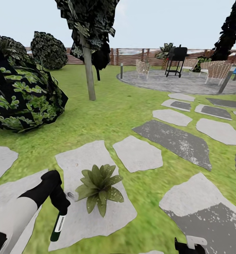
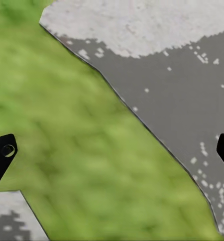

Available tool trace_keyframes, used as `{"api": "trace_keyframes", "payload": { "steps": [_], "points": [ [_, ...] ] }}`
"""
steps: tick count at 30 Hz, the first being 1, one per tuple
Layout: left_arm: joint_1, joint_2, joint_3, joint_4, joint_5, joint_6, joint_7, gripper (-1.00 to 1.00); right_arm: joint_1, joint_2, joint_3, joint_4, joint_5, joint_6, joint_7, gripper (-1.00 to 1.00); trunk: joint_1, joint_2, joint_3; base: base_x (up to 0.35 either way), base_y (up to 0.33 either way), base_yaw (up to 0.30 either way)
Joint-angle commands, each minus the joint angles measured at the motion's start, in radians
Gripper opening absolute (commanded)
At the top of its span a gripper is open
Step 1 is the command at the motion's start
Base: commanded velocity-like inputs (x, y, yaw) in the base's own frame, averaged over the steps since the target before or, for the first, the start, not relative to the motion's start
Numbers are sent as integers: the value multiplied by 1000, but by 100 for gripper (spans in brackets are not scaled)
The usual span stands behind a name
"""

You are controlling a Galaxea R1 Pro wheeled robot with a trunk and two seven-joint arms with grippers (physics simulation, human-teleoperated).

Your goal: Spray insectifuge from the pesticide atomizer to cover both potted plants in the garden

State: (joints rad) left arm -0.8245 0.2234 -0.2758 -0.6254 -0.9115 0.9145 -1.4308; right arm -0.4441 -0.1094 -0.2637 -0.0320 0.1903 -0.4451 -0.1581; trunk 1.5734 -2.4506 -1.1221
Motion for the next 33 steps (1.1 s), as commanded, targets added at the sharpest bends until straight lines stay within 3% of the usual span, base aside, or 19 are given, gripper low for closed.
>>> {"api": "trace_keyframes", "payload": {
  "steps": [1,15,17,18,20,27,33],
  "points": [
    [1,0,-3,-2,-9,11,-10,-100,-1,0,-6,1,11,-3,-4,100,0,0,-2,7,2,-2],
    [-4,-8,-2,-9,-12,12,-20,-100,-1,0,-6,2,11,-3,-2,100,0,0,-19,0,0,0],
    [-7,-39,-2,-15,-18,13,-35,-100,-1,-3,-6,2,12,-3,-2,100,0,0,-19,0,0,0],
    [-7,-65,-9,-14,-46,14,-39,-100,-1,-4,-6,2,12,-3,-1,100,0,0,-19,0,0,0],
    [-7,-74,-17,-13,-75,17,-42,-100,-1,-4,-6,2,12,-3,-1,100,0,0,-19,0,0,0],
    [-7,-64,-18,-14,-91,17,-68,-100,-1,-4,-6,1,11,-3,-4,100,0,0,-19,0,0,-23],
    [-7,-65,-20,-16,-94,16,-78,-100,-1,-4,-8,1,11,-3,-4,100,0,0,-19,-38,119,-240]
  ]
}}
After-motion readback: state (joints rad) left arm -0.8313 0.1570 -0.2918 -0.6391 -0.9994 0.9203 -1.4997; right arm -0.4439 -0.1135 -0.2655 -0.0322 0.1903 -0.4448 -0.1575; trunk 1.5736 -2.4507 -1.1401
